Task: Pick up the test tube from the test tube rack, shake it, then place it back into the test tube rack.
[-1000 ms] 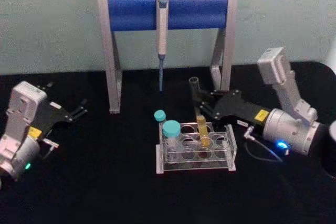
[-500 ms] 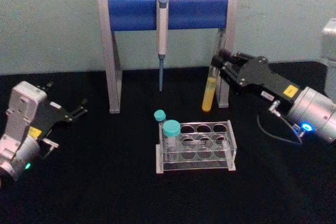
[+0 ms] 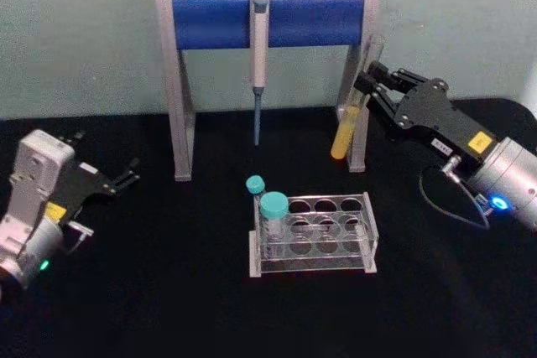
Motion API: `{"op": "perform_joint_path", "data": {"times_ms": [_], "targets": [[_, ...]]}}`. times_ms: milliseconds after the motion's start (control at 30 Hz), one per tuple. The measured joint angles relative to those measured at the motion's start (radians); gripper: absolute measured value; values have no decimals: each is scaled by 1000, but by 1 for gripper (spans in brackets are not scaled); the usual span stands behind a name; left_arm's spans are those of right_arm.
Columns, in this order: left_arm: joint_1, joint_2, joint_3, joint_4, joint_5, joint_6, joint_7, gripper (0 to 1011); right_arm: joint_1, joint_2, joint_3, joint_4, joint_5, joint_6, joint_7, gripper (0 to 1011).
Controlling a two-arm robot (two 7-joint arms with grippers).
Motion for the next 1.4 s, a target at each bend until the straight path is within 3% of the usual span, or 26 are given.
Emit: {"op": "perform_joint_path", "data": {"times_ms": [233,467,733,767,833,967,1133,1267,1367,1400], "targets": [[0,0,0,0,0,0,0,1001,1,-6,1,4,-6,-6,2,211],[0,0,0,0,0,0,0,1001,16,-1,-9,16,39,-1,75,211],[0,0,0,0,0,0,0,1001,26,71,-26,25,139,2,243,211],[0,0,0,0,0,0,0,1001,26,71,-26,25,139,2,243,211],[0,0,0,0,0,0,0,1001,15,106,-22,22,170,0,292,211],[0,0,0,0,0,0,0,1001,0,142,-12,17,181,-9,310,211],[0,0,0,0,0,0,0,1001,-20,194,2,12,136,-37,264,211],[0,0,0,0,0,0,0,1001,-19,197,6,17,89,-45,209,211],[0,0,0,0,0,0,0,1001,-10,180,10,24,21,-51,131,211],[0,0,0,0,0,0,0,1001,-10,180,10,24,21,-51,131,211]]}}
